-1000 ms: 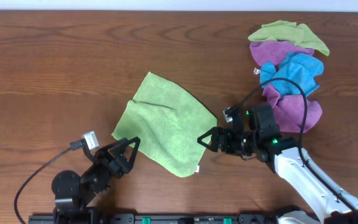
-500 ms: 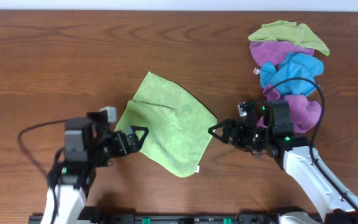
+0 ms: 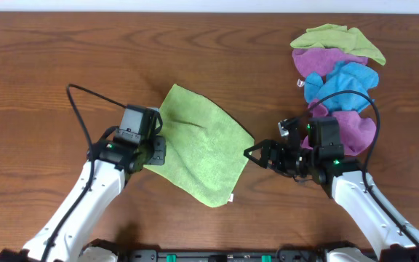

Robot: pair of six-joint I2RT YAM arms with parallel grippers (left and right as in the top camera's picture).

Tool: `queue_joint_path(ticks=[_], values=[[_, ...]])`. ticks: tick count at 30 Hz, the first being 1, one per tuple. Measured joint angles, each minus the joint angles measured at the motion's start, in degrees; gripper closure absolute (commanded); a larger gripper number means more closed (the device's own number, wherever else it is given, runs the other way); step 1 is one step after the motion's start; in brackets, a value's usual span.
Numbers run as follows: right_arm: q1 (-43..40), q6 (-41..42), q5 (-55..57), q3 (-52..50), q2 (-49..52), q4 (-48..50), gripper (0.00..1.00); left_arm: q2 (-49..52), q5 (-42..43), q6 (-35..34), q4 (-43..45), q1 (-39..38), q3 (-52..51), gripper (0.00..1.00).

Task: Fold the cloth
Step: 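Reach left gripper to the cloth's left edge and grasp it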

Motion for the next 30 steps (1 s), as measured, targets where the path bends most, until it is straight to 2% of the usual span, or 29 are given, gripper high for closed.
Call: queue_joint_path(ticks=[8, 13, 25, 30], values=[[0.00, -0.90, 0.00, 0.00, 0.00, -0.48, 0.18, 7.37, -1.62, 0.00, 2.40, 0.00, -0.07, 0.94], [0.00, -2.71, 0.81, 0.00, 0.00, -4.15, 0.17, 10.80, -5.79, -0.50, 2.51, 0.00, -0.07, 0.94], [0.00, -4.48, 2.25, 0.00, 2.21, -5.99, 0.16, 18.08, -11.43, -6.34, 3.23, 0.00, -0.04, 0.94], [1.73, -4.52, 2.56, -0.13, 6.60, -1.49, 0.15, 18.16, -11.89, -9.79, 0.98, -0.13, 0.09, 0.94]])
